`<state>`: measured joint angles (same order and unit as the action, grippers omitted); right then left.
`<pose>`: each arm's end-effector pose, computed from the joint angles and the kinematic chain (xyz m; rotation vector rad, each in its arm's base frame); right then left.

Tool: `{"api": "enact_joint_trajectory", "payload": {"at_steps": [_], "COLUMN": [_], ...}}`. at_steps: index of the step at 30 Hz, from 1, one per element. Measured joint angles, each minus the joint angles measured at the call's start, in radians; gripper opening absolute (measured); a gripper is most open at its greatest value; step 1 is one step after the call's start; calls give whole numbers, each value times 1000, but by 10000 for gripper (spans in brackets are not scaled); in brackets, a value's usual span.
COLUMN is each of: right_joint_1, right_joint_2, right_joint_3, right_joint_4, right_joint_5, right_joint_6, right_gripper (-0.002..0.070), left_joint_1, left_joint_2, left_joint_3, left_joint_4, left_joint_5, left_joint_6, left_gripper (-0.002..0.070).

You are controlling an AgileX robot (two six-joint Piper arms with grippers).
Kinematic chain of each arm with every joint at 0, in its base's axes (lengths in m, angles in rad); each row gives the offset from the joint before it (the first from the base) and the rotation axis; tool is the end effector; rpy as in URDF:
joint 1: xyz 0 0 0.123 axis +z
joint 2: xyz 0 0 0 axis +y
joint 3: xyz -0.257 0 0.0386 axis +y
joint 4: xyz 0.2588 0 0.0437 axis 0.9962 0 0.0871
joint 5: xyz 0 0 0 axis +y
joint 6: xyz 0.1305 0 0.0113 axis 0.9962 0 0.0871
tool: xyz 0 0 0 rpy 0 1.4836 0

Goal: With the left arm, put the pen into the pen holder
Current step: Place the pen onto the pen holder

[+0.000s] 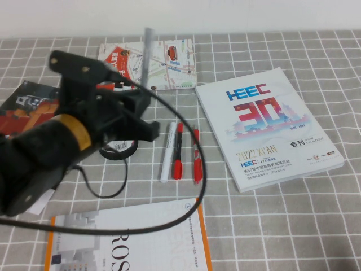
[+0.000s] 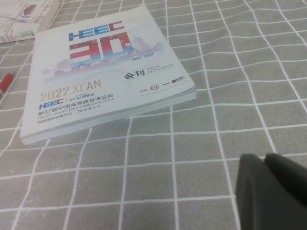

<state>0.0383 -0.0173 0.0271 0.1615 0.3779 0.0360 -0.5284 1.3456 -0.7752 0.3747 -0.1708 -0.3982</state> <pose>0.1262 0.0126 0.1601 0.0973 1.8691 0.2105 0.2943 -0.1812 0.2374 0.5160 1.8474 -0.4364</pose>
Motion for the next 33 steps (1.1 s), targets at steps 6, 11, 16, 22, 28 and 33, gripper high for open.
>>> {"api": "enact_joint_trajectory", "payload": {"at_steps": [6,11,16,22,28,33], "right_joint_1": [0,0,0,0,0,0], "right_joint_2": [0,0,0,0,0,0], "right_joint_3": [0,0,0,0,0,0], "right_joint_4": [0,0,0,0,0,0], "right_joint_5": [0,0,0,0,0,0], "right_joint_6": [0,0,0,0,0,0], "right_gripper": [-15,-15,-15,-15,-15,-15], "left_joint_1": [103,180,258,271,276,276], "left_joint_2": [-23,-14,62,175,227,269], "left_joint_3": [111,188,223,227,227,227], "left_joint_4": [0,-52,-97,-106,-141,-141], "left_joint_5": [-276,-476,-671,-731,-773,-815], "left_joint_6": [17,23,23,29,97,117], "left_gripper": [50,50,50,50,50,50]}}
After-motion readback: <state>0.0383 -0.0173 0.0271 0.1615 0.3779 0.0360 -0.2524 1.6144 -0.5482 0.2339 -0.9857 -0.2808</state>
